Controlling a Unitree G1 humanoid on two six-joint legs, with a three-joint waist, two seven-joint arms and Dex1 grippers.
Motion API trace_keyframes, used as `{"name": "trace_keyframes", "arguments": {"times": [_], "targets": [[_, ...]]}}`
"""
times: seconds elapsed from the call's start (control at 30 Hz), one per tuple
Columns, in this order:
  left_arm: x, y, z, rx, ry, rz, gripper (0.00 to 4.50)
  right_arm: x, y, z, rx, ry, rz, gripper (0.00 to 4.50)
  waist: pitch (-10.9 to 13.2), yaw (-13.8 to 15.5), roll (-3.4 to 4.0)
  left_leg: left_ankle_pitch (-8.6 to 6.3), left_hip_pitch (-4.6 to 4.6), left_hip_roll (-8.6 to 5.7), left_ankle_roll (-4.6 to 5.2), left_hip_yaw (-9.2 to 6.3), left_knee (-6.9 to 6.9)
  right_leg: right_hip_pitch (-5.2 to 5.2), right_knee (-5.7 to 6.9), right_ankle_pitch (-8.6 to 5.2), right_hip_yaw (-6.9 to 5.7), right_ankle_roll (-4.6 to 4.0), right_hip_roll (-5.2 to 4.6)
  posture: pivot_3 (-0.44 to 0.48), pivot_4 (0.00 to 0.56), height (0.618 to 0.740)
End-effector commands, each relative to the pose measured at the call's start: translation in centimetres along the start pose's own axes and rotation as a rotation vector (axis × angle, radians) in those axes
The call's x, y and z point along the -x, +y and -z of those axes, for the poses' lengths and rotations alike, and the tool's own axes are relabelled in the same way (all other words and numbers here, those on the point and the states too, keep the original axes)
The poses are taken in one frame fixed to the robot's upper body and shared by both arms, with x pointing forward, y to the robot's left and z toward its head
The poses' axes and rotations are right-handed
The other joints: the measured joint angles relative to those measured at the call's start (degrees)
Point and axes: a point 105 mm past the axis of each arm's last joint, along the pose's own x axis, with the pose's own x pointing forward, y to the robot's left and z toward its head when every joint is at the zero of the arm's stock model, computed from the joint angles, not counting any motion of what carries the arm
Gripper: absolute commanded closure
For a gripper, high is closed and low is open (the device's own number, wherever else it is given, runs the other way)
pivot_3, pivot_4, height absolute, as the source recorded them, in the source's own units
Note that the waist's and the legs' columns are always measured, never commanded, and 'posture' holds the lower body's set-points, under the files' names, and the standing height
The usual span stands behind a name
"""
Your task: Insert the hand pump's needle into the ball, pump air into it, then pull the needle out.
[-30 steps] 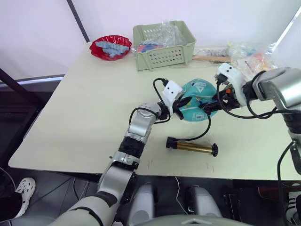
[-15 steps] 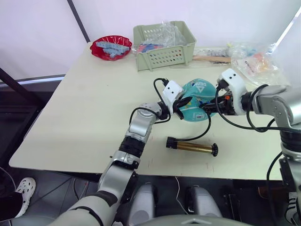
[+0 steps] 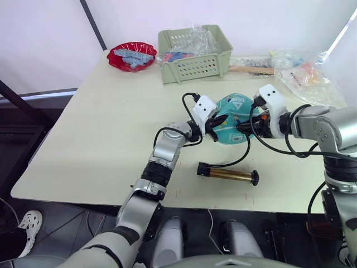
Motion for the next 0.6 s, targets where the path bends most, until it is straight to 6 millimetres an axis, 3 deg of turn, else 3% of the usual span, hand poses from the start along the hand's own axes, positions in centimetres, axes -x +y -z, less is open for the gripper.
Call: {"name": "trace_keyframes", "arguments": {"times": [0.03,0.6], "targets": [[-0.68,-1.47,0.98,0.026,0.03,0.053,4.45,0.85,-0.2,-0.93,0.008,-0.051,0.01,1.94,0.0,0.0,0.0,0.0,0.0,0.0,0.0,0.0,0.0,0.0,0.0,0.0,0.0,0.0,0.0,0.0,0.15,0.738],[-0.68,-1.47,0.98,0.026,0.03,0.053,4.45,0.86,-0.2,-0.93,0.007,-0.051,0.011,1.94,0.0,0.0,0.0,0.0,0.0,0.0,0.0,0.0,0.0,0.0,0.0,0.0,0.0,0.0,0.0,0.0,0.15,0.738]]}}
